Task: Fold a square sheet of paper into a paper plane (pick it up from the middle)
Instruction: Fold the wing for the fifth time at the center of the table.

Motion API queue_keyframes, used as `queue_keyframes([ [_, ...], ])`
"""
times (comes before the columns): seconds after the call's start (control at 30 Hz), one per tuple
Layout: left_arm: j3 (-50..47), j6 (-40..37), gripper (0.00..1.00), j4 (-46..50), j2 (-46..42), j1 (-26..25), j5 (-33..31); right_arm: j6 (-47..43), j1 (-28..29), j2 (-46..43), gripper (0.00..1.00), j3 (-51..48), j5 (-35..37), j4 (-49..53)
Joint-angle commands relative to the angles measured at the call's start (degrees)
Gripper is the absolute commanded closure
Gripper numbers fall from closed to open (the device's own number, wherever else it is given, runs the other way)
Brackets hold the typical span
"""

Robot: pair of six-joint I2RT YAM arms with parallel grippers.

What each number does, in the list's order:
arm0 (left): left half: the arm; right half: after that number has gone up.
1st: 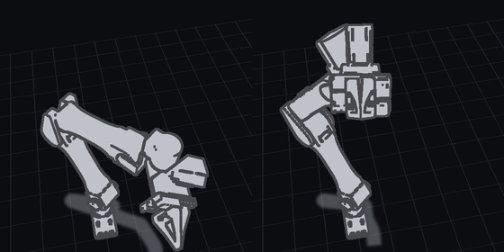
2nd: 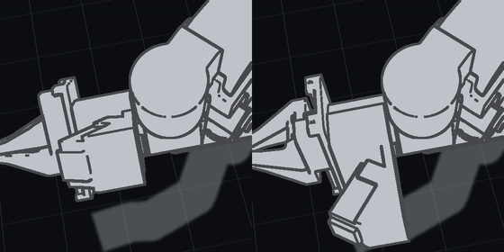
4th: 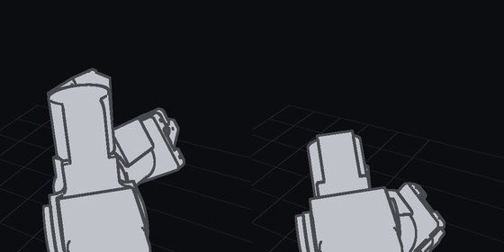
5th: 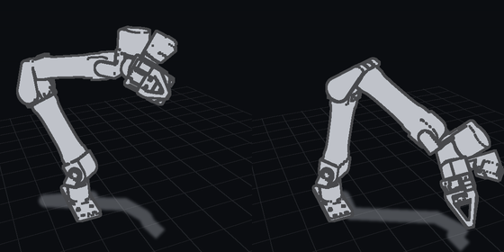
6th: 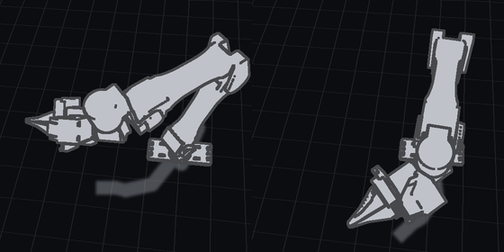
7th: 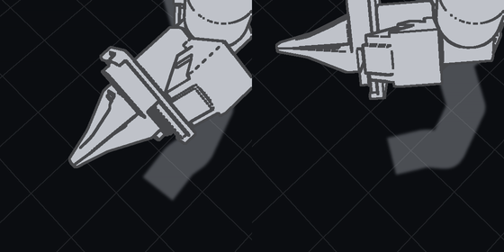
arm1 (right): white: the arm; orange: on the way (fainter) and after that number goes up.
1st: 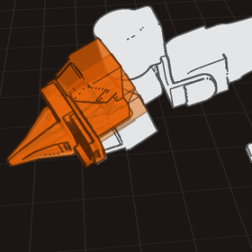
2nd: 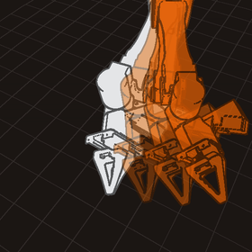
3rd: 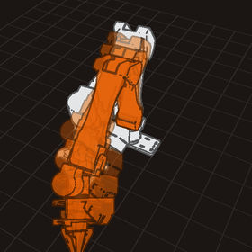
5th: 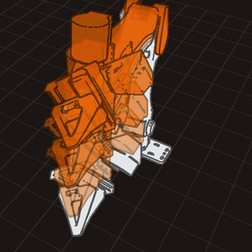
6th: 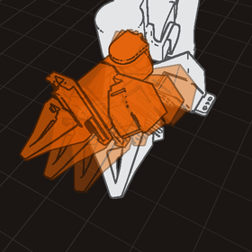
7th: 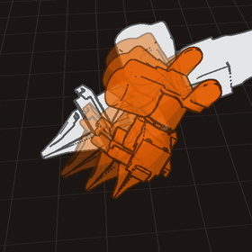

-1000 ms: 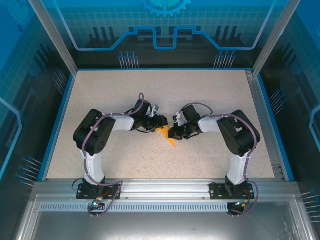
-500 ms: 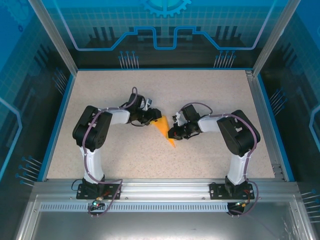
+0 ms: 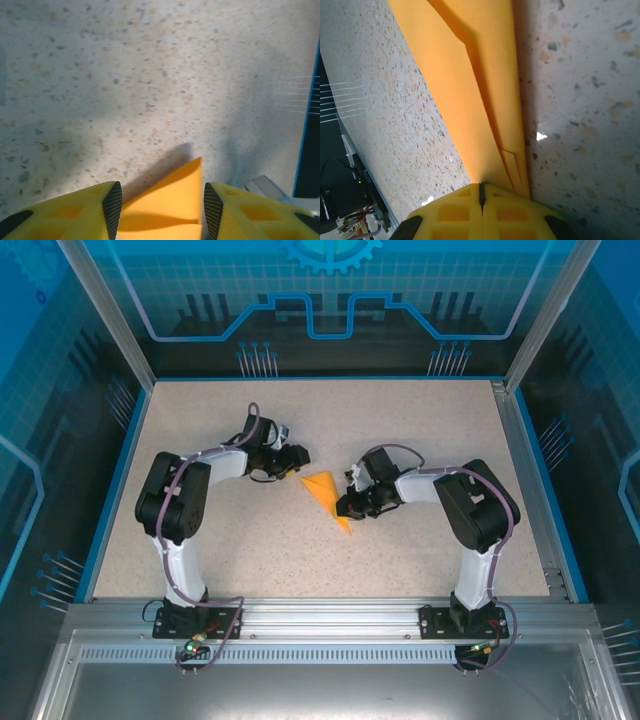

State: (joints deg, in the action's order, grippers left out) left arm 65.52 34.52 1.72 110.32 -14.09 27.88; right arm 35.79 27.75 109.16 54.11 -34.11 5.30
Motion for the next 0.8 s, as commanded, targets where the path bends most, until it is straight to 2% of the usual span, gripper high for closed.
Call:
queue_keyframes([
  [0.0, -1.31, 1.34, 0.5, -0.78, -5.58, -1.02, 1.72, -0.55, -0.24, 2.99, 0.97, -1.2, 6.89, 7.89],
  [0.2, -4.49, 3.51, 0.52, -3.15, -7.18, -8.05, 2.91, -0.02, -0.16, 3.04, 0.97, -1.06, 6.95, 7.49],
  [0.37, -6.92, 6.23, 0.52, -6.59, -4.69, -11.85, 3.07, 0.4, -0.15, 3.54, 0.97, -1.19, 6.99, 7.18],
  [0.77, -6.28, 3.27, 0.53, -4.58, 2.8, -11.42, -2.34, 0.4, 0.02, 4.05, 0.97, -1.5, 7.8, 7.53],
])
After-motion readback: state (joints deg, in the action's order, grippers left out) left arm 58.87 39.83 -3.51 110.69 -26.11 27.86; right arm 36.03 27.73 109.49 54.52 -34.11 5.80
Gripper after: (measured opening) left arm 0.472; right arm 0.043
